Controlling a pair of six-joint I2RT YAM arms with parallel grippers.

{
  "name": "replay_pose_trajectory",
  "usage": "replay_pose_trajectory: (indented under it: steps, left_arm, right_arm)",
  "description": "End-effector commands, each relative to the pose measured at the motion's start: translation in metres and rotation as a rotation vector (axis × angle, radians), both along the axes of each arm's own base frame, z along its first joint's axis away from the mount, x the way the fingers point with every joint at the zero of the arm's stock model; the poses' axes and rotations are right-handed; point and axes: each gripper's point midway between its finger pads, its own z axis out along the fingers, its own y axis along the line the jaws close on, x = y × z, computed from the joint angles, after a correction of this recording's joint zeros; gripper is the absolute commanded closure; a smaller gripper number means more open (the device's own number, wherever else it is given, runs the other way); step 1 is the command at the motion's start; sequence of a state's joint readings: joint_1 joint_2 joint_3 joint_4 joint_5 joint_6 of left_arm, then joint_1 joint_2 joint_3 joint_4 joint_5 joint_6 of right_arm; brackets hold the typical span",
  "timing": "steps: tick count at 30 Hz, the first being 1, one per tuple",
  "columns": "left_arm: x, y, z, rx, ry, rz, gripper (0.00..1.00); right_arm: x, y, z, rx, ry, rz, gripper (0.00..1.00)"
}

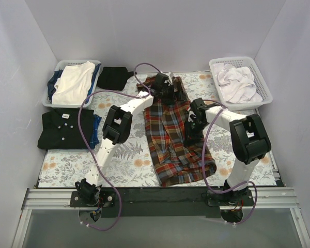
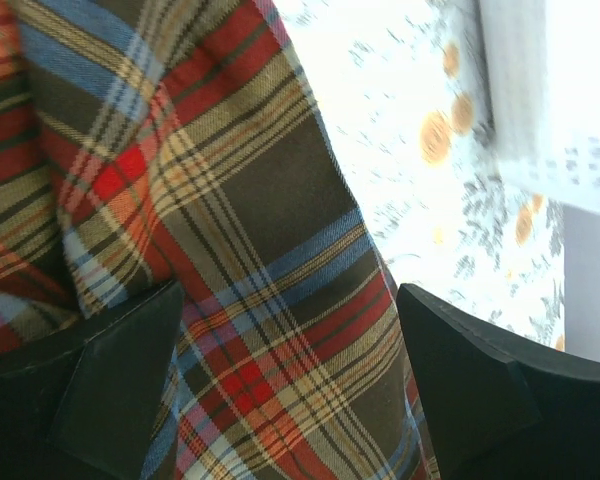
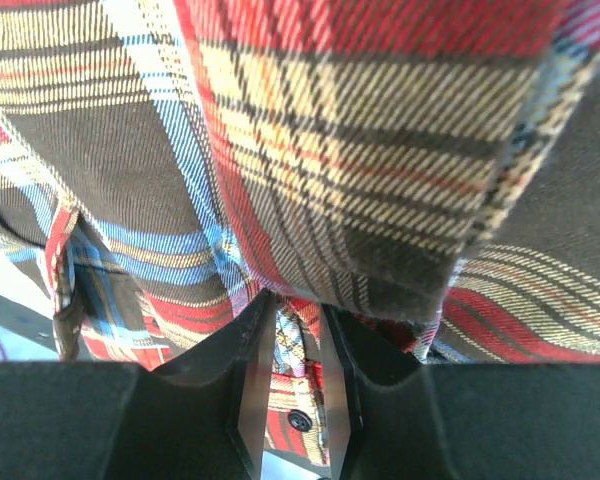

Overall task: Fold and stack the long sleeve shirts
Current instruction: Fold the shirt

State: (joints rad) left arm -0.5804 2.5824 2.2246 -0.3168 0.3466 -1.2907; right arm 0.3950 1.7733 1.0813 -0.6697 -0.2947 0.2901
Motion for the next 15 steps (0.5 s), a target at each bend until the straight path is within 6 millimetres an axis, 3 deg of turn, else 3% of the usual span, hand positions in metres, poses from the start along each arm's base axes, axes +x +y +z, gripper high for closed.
replay_pose_trajectory:
  steps: [1,4,7,8,10,12,14,15]
  left_arm:
    - [0.033,0.045,0.091,-0.035,-0.157,0.067,0.11]
    - [0.038,0.088,0.127,-0.006,-0.206,0.145,0.09]
    - [0.039,0.133,0.137,0.065,-0.189,0.224,0.08]
    - [0.03,0.149,0.141,0.098,-0.167,0.245,0.08]
    - [0.019,0.165,0.138,0.165,-0.164,0.252,0.07]
    - [-0.009,0.176,0.126,0.202,-0.103,0.24,0.08]
    - [-0.035,0.177,0.11,0.204,-0.041,0.212,0.08]
    - [-0.058,0.183,0.097,0.222,0.001,0.202,0.08]
  right_arm:
    - [0.038,0.037,0.014,0.103,-0.079,0.044,0.68]
    - [0.061,0.058,0.015,0.129,-0.095,0.06,0.68]
    - [0.089,0.084,0.02,0.168,-0.126,0.076,0.68]
    - [0.096,0.09,0.022,0.172,-0.137,0.073,0.69]
    - [0.112,0.098,0.036,0.179,-0.181,0.062,0.69]
    - [0.117,0.096,0.047,0.165,-0.216,0.051,0.69]
    - [0.114,0.08,0.058,0.095,-0.261,0.032,0.69]
    - [0.112,0.073,0.06,0.074,-0.28,0.043,0.69]
